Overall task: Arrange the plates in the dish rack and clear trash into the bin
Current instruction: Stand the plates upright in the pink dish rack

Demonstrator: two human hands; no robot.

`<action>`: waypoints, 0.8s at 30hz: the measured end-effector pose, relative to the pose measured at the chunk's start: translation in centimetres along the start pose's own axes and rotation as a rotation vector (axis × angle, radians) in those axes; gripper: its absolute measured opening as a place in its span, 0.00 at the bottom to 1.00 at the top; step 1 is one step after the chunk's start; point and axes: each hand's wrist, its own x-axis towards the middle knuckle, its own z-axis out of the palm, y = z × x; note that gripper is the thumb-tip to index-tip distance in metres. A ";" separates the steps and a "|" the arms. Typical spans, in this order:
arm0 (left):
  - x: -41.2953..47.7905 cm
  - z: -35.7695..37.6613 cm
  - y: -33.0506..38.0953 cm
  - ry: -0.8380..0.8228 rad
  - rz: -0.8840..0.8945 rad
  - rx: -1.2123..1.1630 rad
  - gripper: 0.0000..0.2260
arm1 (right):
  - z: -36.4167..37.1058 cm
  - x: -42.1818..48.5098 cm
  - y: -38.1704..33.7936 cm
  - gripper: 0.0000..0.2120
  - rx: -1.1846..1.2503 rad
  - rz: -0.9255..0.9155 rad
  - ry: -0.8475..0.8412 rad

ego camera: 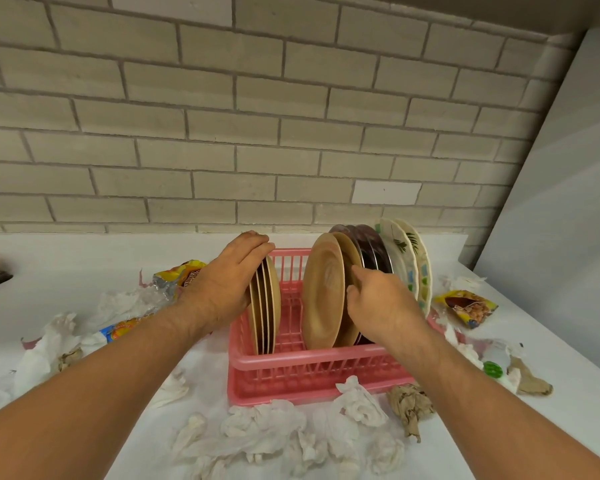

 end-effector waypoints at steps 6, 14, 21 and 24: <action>-0.1 0.0 -0.2 0.010 0.016 0.002 0.35 | 0.6 -0.3 -0.8 0.23 -0.040 0.048 -0.037; 0.0 0.0 -0.1 0.017 0.021 0.002 0.34 | 1.7 -1.9 -1.1 0.34 0.243 0.096 -0.075; -0.1 0.2 -0.2 0.015 0.021 0.014 0.34 | 5.6 -6.9 1.2 0.28 0.469 0.116 -0.084; 0.0 0.3 -0.3 0.007 0.024 0.012 0.35 | 7.1 -8.4 2.0 0.24 0.504 0.142 -0.121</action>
